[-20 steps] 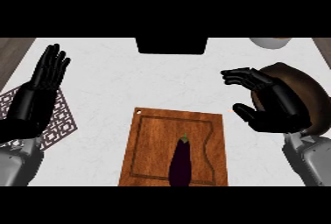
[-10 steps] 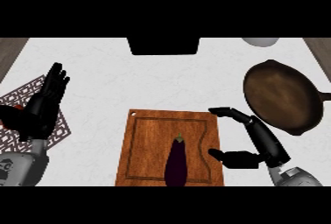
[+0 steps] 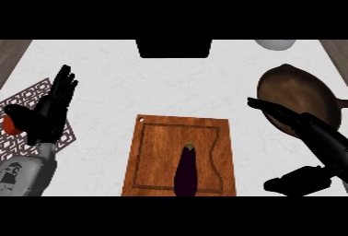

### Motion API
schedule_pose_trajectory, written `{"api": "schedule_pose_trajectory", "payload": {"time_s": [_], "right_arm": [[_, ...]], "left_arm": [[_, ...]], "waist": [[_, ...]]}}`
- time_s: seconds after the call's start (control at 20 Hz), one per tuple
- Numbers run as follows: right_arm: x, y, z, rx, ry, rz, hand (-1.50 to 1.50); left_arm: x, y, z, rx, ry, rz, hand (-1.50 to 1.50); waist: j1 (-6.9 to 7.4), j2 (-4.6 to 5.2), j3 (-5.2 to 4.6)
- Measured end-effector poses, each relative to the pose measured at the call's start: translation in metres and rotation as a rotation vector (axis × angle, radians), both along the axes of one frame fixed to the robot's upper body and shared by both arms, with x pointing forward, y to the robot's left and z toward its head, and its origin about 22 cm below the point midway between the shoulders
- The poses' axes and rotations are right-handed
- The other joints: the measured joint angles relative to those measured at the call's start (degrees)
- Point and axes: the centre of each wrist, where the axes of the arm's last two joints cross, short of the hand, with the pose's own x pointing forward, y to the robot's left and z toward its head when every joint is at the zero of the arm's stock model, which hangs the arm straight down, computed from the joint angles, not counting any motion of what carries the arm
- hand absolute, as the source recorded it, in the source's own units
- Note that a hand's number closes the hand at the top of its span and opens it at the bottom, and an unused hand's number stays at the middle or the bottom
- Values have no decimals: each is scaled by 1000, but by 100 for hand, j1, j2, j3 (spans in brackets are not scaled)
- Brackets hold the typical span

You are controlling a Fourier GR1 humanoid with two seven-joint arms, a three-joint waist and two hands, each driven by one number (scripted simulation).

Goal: Pick the eggplant from the cutting board and place it in the pan

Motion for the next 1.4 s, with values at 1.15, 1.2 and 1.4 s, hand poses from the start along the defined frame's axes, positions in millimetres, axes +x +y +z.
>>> {"api": "schedule_pose_trajectory", "payload": {"time_s": [1.15, 1.2, 1.4], "right_arm": [[25, 132, 68, -183, 141, 156, -150], [23, 136, 64, -196, 151, 160, -150], [21, 153, 54, -213, 178, 141, -150]], "left_arm": [[1, -6, -4, -1, 1, -4, 0], [-1, -8, -7, -3, 2, -4, 0], [5, -3, -2, 4, 5, -3, 0]], "waist": [[59, 15, 11], [58, 14, 11], [53, 15, 12]]}}
